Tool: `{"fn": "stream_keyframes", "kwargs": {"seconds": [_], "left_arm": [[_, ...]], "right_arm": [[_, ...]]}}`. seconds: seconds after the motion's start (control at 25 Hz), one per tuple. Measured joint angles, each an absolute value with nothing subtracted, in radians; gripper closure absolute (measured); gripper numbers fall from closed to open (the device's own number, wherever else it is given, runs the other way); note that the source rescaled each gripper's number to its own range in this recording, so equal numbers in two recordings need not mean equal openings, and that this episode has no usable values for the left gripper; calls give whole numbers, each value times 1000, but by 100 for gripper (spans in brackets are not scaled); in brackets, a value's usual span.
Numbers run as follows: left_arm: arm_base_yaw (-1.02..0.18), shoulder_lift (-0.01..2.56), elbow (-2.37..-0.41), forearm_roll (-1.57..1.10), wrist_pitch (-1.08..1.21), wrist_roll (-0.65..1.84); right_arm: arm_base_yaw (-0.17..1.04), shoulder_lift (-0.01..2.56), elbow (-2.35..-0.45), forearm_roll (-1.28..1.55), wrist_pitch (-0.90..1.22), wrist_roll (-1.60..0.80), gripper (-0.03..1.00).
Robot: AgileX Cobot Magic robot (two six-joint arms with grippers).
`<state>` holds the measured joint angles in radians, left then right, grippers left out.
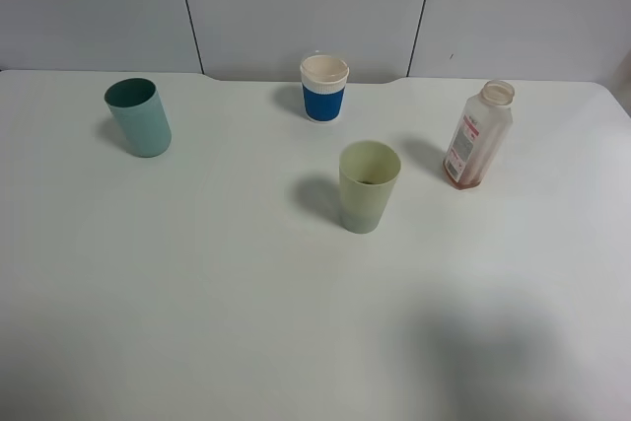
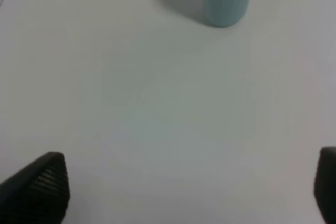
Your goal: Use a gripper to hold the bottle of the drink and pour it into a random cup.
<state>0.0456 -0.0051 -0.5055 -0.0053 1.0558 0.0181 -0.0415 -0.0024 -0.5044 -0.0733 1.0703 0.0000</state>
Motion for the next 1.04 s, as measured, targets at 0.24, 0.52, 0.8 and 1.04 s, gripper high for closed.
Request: {"fn": "stream_keyframes", "kwargs": {"seconds": [0.24,0.52,0.8,1.04], "left_arm": [[46,-5,-506,0,1056,18],[46,-5,-506,-5,1056,18],[46,-5,-506,-5,1056,18],[46,-5,-506,-5,1056,18]], "right_arm": [[-42,-2,-504,-73,1070,0,6],[-42,-2,-504,-73,1070,0,6],[-42,-2,-504,-73,1070,0,6],[-42,-2,-504,-73,1070,0,6]]}}
